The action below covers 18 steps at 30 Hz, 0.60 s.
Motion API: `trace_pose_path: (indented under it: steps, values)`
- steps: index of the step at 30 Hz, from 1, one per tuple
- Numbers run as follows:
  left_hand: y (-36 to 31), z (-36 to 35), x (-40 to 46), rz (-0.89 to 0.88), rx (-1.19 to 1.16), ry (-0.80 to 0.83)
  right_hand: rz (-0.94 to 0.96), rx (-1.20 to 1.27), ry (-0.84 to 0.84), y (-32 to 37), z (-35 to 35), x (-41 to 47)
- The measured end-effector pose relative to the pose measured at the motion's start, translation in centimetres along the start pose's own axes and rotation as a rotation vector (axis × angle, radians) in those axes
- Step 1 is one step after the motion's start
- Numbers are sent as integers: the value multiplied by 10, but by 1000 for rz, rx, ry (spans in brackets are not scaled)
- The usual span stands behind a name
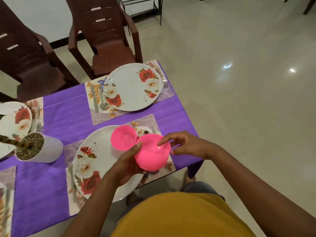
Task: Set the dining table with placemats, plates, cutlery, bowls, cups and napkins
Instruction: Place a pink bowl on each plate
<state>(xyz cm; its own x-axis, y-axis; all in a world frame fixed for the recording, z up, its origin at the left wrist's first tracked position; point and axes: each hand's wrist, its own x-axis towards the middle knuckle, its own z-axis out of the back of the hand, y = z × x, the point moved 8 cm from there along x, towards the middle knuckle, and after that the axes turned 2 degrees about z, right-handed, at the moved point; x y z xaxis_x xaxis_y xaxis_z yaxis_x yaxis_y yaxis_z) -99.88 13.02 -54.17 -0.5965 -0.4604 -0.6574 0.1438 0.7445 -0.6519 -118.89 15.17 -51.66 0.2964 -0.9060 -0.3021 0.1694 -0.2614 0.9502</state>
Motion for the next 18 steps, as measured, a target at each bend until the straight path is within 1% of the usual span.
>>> trace_pose_path:
  steps: [4, 8, 10, 13, 15, 18]
  values:
    - [4, -30, 25, 1, -49, -85, 27, -105, 97, -2, 39, -5]
    - [-3, -58, 37, -43, -8, -90, 1, -109, 87, -9, 80, -8]
    - [-8, -65, 43, -66, 36, -96, -31, -55, 13, -14, 101, -8]
    - [-11, -66, 52, -78, 102, -156, -60, 23, -151, -19, 128, -10]
    - [-13, -63, 57, -96, 125, -200, -53, 36, -242, -18, 141, -14]
    - [-18, -61, 69, -117, 125, -223, -40, 5, -364, -16, 150, -23]
